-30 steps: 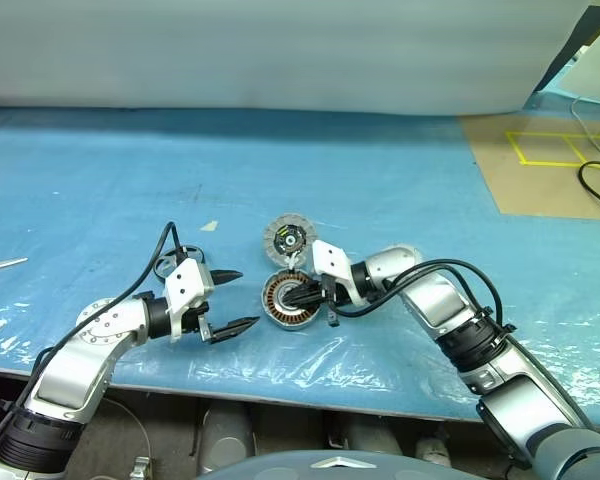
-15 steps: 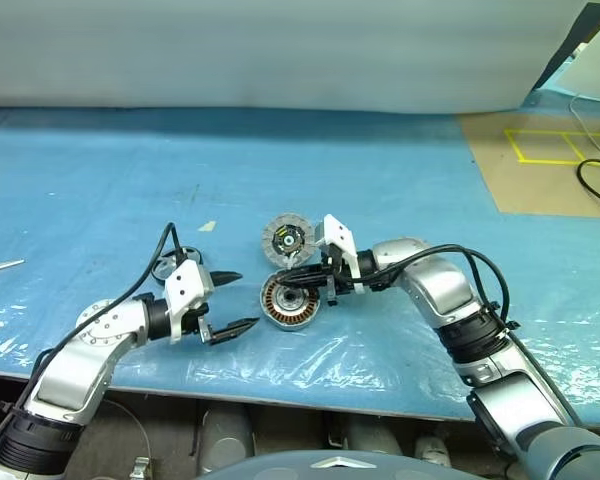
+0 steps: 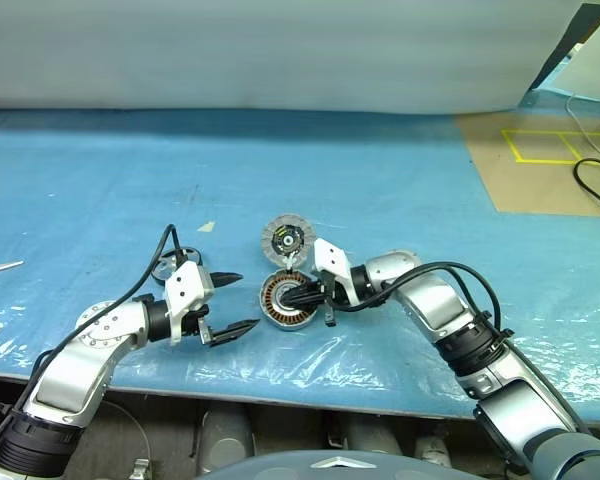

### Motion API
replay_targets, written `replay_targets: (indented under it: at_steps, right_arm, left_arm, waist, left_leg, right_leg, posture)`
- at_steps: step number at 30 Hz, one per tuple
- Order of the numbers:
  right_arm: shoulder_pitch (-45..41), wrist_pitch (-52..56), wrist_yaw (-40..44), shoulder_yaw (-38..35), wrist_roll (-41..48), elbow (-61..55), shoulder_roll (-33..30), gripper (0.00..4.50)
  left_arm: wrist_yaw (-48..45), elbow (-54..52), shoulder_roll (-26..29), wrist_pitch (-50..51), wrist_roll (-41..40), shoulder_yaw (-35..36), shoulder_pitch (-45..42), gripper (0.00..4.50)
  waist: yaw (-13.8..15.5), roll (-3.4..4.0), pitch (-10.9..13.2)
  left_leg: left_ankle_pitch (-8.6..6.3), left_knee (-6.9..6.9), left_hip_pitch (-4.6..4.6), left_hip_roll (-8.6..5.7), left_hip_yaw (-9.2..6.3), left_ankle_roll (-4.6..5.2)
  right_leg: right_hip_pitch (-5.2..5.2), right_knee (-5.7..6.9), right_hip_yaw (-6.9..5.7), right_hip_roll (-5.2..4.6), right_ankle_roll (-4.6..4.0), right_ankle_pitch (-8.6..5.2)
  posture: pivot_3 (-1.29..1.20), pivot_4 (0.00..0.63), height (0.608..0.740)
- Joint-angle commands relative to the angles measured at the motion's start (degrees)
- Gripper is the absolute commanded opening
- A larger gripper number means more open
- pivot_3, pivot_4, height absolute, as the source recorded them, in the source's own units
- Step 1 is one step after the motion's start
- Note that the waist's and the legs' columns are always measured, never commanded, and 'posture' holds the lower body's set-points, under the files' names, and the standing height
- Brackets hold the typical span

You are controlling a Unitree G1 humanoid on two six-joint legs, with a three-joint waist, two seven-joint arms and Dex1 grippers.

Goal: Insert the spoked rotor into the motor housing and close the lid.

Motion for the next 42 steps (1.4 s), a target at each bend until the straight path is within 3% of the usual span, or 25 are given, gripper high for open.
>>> replay_targets:
  at_steps: [1, 8, 22, 28, 35, 42]
  right_arm:
    - [0.23, 5.92, 2.53, -1.49, 3.63, -0.81, -1.24, 0.02]
    - [-2.27, 14.21, 3.38, -5.53, 10.84, -4.54, -0.30, 0.02]
    - [-0.01, 5.36, -3.11, 2.03, 0.03, 2.39, 0.39, 0.02]
    - [-0.23, 11.35, 0.89, -0.76, 5.95, -1.26, -0.85, 0.02]
    - [-3.42, 19.51, 0.17, -10.00, 16.47, -2.76, 2.67, 0.02]
    - [-2.50, 16.22, -2.16, -6.23, 12.15, -1.97, 2.15, 0.02]
  left_arm:
    - [0.14, -1.60, 0.04, -0.26, -0.23, 0.35, 0.12, 4.50]
    - [0.24, -1.41, -0.13, -0.28, -0.36, 0.40, 0.07, 4.50]
    - [0.33, -1.91, -0.12, -0.23, -0.08, 0.06, 0.69, 4.50]
    - [0.14, -1.40, -0.21, -0.54, -0.06, 0.05, 0.62, 4.50]
    - [-0.03, -0.62, -0.51, -0.83, -0.02, -0.07, -0.44, 4.50]
    - [-0.12, -0.87, -0.59, -0.77, -0.01, -0.12, -0.25, 4.50]
  waist:
    - [0.01, 0.00, 0.00]
    - [0.11, 0.01, 0.01]
    - [0.17, 0.01, 0.00]
    - [0.29, 0.01, 0.00]
    - [0.15, 0.01, 0.01]
    - [0.22, 0.01, 0.01]
  left_leg:
    - [0.00, 0.00, -0.01, 0.00, 0.00, 0.00]
    - [0.00, -0.01, -0.09, 0.01, -0.01, 0.00]
    - [0.00, -0.02, -0.04, 0.01, 0.00, -0.01]
    - [0.00, 0.00, 0.00, 0.00, 0.00, 0.00]
    - [0.00, -0.02, -0.10, 0.02, 0.00, 0.00]
    - [0.00, -0.03, -0.11, 0.01, 0.00, -0.01]
  right_leg:
    - [0.00, -0.01, 0.00, 0.00, 0.00, 0.00]
    - [-0.08, -0.02, -0.02, 0.01, 0.00, 0.00]
    - [-0.04, -0.02, -0.02, 0.01, 0.00, 0.00]
    - [0.02, -0.02, -0.01, 0.00, 0.00, 0.00]
    - [-0.09, -0.02, -0.01, 0.02, 0.00, 0.00]
    - [-0.09, -0.03, -0.02, 0.02, 0.00, 0.00]
  posture:
    - [0.00, 0.150, 0.740]
    - [0.00, 0.150, 0.740]
    - [0.00, 0.150, 0.740]
    - [0.00, 0.150, 0.740]
    - [0.00, 0.150, 0.740]
    - [0.00, 0.150, 0.740]
